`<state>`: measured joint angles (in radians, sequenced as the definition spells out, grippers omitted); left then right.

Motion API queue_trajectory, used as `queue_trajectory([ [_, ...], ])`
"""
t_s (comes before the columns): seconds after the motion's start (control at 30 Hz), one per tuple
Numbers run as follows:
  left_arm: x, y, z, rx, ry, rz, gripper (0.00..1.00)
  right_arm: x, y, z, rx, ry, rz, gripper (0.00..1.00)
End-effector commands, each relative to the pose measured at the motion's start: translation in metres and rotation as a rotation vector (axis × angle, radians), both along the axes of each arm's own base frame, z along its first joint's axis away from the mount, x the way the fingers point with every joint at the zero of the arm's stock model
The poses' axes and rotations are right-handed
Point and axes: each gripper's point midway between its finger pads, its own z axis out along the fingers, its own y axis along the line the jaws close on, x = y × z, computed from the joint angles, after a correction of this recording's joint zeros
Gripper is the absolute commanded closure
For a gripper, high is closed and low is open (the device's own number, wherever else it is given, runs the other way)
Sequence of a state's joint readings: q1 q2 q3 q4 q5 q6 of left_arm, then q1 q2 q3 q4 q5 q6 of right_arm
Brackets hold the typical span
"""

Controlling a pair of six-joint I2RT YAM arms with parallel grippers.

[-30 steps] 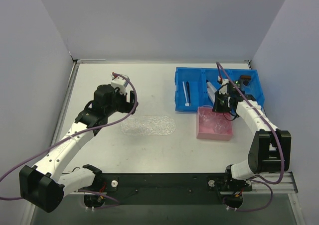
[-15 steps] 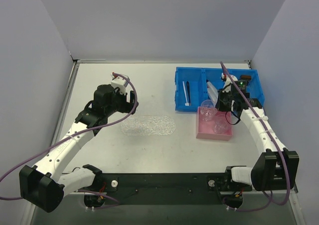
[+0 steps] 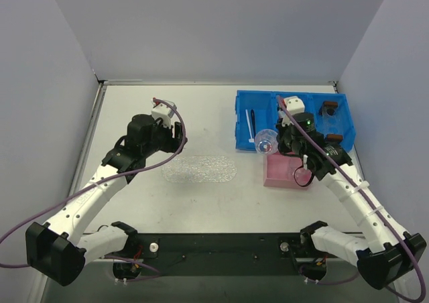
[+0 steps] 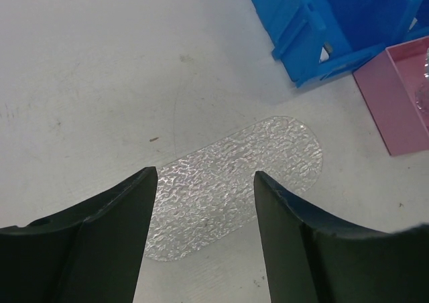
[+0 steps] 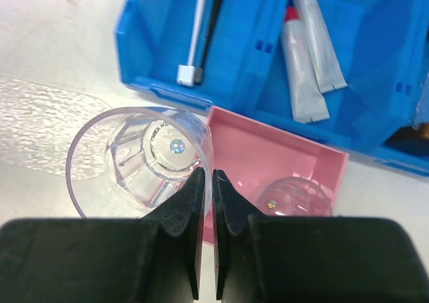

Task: Prepare toiletry sets of a toothbrush and toothpaste on the tray

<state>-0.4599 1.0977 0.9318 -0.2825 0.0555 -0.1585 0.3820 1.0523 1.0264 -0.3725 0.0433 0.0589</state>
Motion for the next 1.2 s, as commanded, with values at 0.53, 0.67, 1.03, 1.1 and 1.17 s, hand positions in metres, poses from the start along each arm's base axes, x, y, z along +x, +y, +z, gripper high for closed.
queue_trajectory([
  [0.53,-0.03,-0.081,0.009,-0.258,0.073,-0.272,0.22,0.004,0.208,-0.007,0.228,0.033,0.21,1.0],
  [0.67,-0.025,-0.079,-0.006,-0.19,0.104,-0.227,0.22,0.001,0.218,-0.006,0.262,0.032,0.215,1.0],
  [1.03,-0.023,-0.075,-0.024,-0.038,0.125,-0.173,0.34,-0.002,0.223,-0.003,0.265,0.009,0.211,1.0],
  [1.1,-0.022,-0.074,-0.029,-0.019,0.136,-0.163,0.37,-0.002,0.223,-0.003,0.253,-0.001,0.206,1.0],
  [1.17,-0.023,-0.075,-0.032,-0.007,0.146,-0.164,0.41,-0.003,0.223,-0.003,0.248,-0.004,0.204,1.0],
])
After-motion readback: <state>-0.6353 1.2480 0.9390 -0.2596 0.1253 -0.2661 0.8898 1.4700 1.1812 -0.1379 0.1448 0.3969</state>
